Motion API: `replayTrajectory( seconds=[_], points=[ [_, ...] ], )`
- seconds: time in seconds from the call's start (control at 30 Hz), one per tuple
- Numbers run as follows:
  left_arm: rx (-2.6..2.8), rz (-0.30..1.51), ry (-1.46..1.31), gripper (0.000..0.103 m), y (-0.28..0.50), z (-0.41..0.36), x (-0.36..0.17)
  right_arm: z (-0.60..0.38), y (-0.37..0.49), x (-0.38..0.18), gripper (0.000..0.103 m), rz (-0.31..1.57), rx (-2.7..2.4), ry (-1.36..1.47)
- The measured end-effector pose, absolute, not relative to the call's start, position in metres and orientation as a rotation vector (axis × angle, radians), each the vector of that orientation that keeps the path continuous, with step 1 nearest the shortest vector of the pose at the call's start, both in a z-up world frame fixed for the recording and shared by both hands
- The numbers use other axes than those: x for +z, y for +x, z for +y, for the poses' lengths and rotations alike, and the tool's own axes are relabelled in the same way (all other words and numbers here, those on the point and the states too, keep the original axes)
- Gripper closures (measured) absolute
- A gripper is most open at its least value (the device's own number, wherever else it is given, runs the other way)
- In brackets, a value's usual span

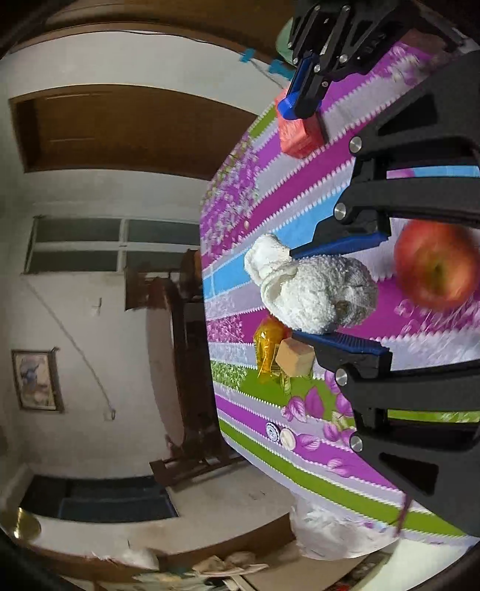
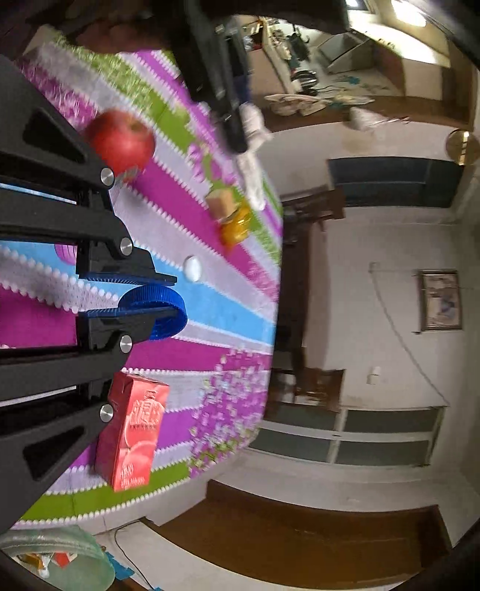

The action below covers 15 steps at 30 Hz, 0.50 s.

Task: Collect trash
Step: 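Carry towel knot and blue cap over the green bin with both tools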

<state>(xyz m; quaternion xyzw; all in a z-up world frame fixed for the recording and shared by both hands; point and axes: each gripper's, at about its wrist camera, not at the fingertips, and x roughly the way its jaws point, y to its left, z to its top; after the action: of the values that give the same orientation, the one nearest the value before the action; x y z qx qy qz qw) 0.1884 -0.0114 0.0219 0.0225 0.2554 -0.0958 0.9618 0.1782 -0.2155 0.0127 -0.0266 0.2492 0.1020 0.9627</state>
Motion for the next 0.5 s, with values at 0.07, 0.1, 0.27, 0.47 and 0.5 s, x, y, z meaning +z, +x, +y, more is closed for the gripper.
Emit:
replayTrajectory(
  seconds=[0.07, 0.1, 0.27, 0.47, 0.5],
  points=[
    [-0.188, 0.499, 0.023, 0.067, 0.174, -0.018, 0.025, -0.214, 0.164, 0.022, 0.092, 0.477, 0.198, -0.057],
    [-0.186, 0.484, 0.016, 0.067, 0.165, -0.023, 0.027, -0.214, 0.157, 0.026, 0.092, 0.467, 0.196, -0.056],
    [-0.178, 0.43, 0.012, 0.067, 0.134, -0.043, 0.038, -0.216, 0.124, 0.041, 0.092, 0.427, 0.185, -0.054],
    [-0.169, 0.388, 0.032, 0.067, 0.116, -0.061, 0.045, -0.223, 0.09, 0.058, 0.092, 0.39, 0.176, -0.037],
    [-0.165, 0.382, 0.037, 0.067, 0.115, -0.064, 0.046, -0.225, 0.086, 0.06, 0.092, 0.387, 0.175, -0.035]
  ],
)
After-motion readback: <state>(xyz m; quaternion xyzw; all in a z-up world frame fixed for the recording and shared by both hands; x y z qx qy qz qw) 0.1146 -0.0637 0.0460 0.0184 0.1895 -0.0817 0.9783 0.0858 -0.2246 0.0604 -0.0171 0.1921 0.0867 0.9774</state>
